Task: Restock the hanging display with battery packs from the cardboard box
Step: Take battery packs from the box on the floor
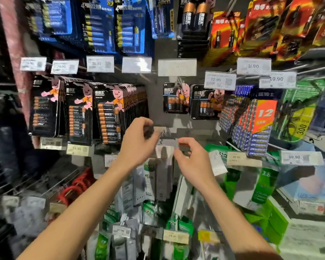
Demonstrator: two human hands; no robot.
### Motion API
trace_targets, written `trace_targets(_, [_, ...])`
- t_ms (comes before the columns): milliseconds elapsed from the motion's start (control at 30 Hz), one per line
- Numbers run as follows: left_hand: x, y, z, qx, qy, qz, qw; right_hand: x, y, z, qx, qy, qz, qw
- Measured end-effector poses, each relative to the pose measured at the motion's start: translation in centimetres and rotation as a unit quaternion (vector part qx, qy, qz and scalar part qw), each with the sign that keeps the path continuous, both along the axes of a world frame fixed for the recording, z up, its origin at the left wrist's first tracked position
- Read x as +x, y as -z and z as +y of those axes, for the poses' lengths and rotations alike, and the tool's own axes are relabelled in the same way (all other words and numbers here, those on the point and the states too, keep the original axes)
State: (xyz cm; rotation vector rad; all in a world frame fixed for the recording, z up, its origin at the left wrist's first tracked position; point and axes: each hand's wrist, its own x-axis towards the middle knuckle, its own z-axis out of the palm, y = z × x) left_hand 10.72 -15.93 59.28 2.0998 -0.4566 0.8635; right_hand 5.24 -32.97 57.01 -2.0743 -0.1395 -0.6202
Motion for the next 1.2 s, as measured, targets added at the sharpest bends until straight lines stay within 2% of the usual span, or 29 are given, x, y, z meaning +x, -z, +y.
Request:
trace_targets(100, [-5.1, 4.4, 1.9, 0.059, -0.007, -0.009, 0.998, -3.5, 3.3, 0.4, -0.047, -0.033, 0.018, 0.998])
trace_targets(233, [-12.9, 11.9, 4.5, 0.125, -0.028, 0.043, 0.991, -8.2, 10.1, 2.0, -0.085, -0.093, 0.065, 0.99])
trace_targets(367, [-20.8, 20.5, 7.8, 0.131, -0.047, 0.157, 0.978, -12.8, 18.3, 5.3, -0.08, -0.173, 0.15, 0.97])
trace_targets(500, [-27.8, 27.4, 11.7, 0.149, -0.099, 0.287, 0.941, -17.7, 25.1, 8.5, -0.065, -0.228, 0.247, 0.94])
trace_targets(633, [-32.0, 31.9, 14.9, 0.148, -0.145, 0.369, 0.906, -21.3, 29.4, 10.6, -0.06, -0.261, 0.309, 0.912])
trace_targets(800, [-32.4, 35.1, 18.5, 0.15, -0.16, 0.441, 0.87, -22.3, 32.5, 13.2, -0.074, -0.265, 0.364, 0.89])
trace_targets(1000, [-27.2, 38.9, 22.1, 0.197, -0.095, 0.535, 0.816, -20.4, 35.7, 18.7, -0.086, -0.251, 0.417, 0.869])
trace_targets(1100, [-23.9, 42.6, 23.8, 0.217, -0.052, 0.592, 0.775, -18.8, 38.8, 21.9, -0.08, -0.22, 0.455, 0.859])
trace_targets(1200, [-21.4, 46.3, 24.9, 0.274, 0.014, 0.636, 0.721, -17.5, 41.3, 24.7, -0.073, -0.197, 0.52, 0.828])
